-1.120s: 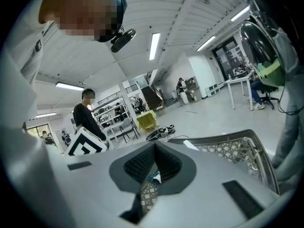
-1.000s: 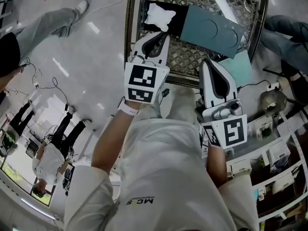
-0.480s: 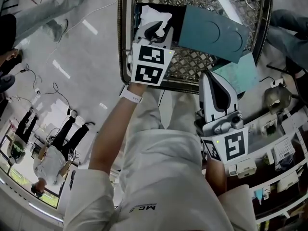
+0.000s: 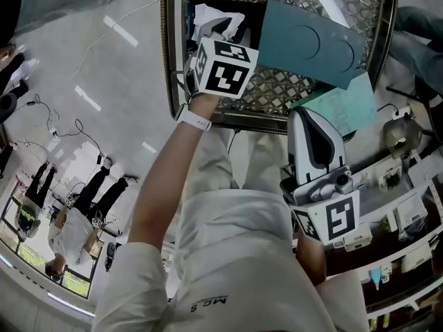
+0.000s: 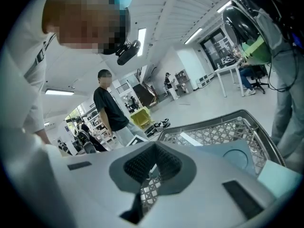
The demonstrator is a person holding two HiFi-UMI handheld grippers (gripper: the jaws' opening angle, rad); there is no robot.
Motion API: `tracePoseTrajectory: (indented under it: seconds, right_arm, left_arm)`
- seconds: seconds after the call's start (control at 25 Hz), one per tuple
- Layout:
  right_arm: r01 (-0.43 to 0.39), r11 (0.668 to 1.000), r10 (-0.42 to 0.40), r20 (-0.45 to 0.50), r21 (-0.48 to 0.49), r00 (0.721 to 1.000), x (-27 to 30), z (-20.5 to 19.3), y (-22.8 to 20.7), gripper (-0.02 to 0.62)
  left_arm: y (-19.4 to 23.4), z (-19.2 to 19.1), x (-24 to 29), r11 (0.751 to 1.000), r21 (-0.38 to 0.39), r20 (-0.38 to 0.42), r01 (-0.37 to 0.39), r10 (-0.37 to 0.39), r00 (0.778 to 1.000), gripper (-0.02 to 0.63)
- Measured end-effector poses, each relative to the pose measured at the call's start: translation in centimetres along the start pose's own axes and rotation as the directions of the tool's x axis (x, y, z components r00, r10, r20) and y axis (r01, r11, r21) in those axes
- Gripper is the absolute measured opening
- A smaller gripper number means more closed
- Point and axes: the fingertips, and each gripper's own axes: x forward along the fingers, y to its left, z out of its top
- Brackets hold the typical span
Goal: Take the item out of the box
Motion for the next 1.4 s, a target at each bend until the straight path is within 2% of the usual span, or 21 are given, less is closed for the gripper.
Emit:
tracePoseTrajectory:
  seconds: [0.32, 0.48, 0.64, 1.0, 1.2, 1.4]
  right_arm:
    - [0.0, 1.0, 0.0, 0.01, 0.013, 1.0, 0.2, 0.3, -0.2, 0.015]
    - [0.0, 1.0, 0.0, 0.013, 0.014, 1.0, 0.2, 0.4, 0.1, 0.015]
    - [0.001, 1.0, -0.002, 0.017, 0.012, 1.0, 0.1, 0.6, 0.3, 0.015]
    - [0.009, 1.0, -0.009, 0.027, 0.003, 1.0, -0.8, 0.6, 0.7, 0.015]
    - [-0.002, 1.0, 0.003, 0.045, -0.012, 0.999, -1.4, 1.1, 1.5, 0.015]
    - [-0.008, 0.999, 0.012, 0.077, -0.049, 0.997, -2.3, 2.0, 2.6, 0.015]
  left_arm:
    - [0.6, -0.8, 1.1, 0.998, 0.036, -0.083, -0.046, 0.049, 0.995, 0.12]
    - [1.1, -0.8, 1.3, 0.996, 0.025, -0.112, -0.082, 0.085, 0.99, 0.088]
    - [2.0, -0.7, 0.8, 0.993, 0.016, -0.097, -0.119, 0.121, 0.988, 0.036]
    - [2.4, -0.8, -0.3, 0.995, -0.05, -0.078, -0.082, 0.078, 0.994, 0.026]
    - [2.1, -0.1, -2.6, 0.995, -0.068, -0.024, -0.077, 0.076, 0.997, 0.025]
    - [1.5, 1.1, -5.3, 0.991, -0.119, 0.054, -0.058, 0.065, 0.996, 0.025]
